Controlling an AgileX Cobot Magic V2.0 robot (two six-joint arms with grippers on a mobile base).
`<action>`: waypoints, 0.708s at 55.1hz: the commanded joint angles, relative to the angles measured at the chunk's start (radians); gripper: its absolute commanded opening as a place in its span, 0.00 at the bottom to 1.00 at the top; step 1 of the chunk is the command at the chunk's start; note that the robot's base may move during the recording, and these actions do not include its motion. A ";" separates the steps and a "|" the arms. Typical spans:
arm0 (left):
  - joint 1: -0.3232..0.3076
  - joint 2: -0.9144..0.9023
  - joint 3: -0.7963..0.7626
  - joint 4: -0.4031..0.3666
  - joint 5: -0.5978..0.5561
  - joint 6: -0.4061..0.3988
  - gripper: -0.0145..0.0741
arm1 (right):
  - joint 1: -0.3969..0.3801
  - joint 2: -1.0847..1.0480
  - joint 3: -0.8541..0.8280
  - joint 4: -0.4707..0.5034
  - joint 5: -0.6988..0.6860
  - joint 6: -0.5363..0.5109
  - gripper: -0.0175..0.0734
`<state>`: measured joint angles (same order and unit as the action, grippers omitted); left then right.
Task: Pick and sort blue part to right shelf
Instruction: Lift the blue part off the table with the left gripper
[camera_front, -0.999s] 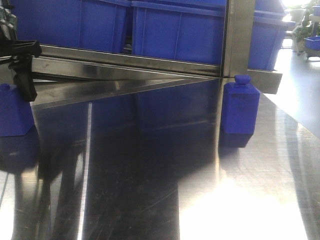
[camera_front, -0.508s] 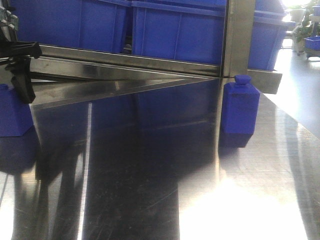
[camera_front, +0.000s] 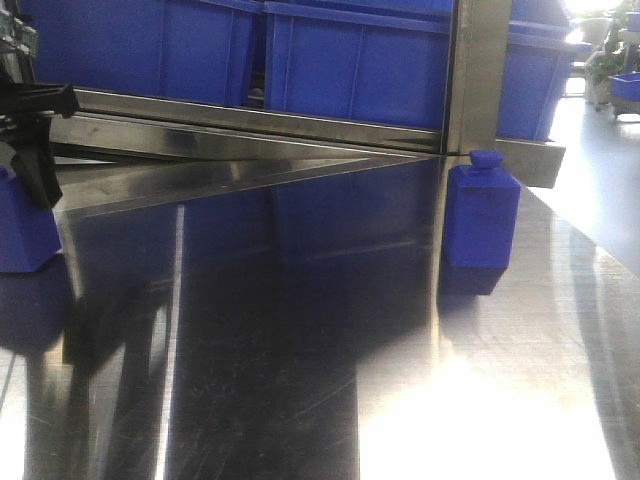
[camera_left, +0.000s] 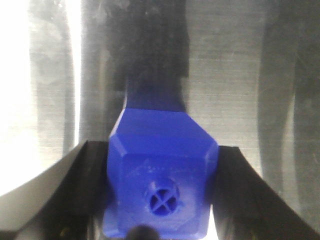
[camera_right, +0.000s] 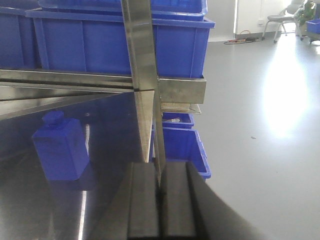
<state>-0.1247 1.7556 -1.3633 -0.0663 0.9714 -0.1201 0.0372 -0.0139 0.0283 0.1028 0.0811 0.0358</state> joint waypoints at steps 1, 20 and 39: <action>-0.007 -0.101 -0.029 -0.001 -0.038 0.003 0.50 | -0.005 -0.013 -0.007 0.000 -0.106 -0.003 0.29; -0.007 -0.397 0.057 0.013 -0.280 0.060 0.50 | -0.005 -0.013 -0.017 0.001 -0.116 -0.003 0.29; -0.007 -0.753 0.507 0.013 -0.716 0.084 0.49 | -0.005 0.060 -0.211 0.000 0.071 -0.005 0.29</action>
<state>-0.1247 1.1040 -0.9278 -0.0520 0.4449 -0.0387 0.0372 -0.0051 -0.0892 0.1028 0.1695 0.0358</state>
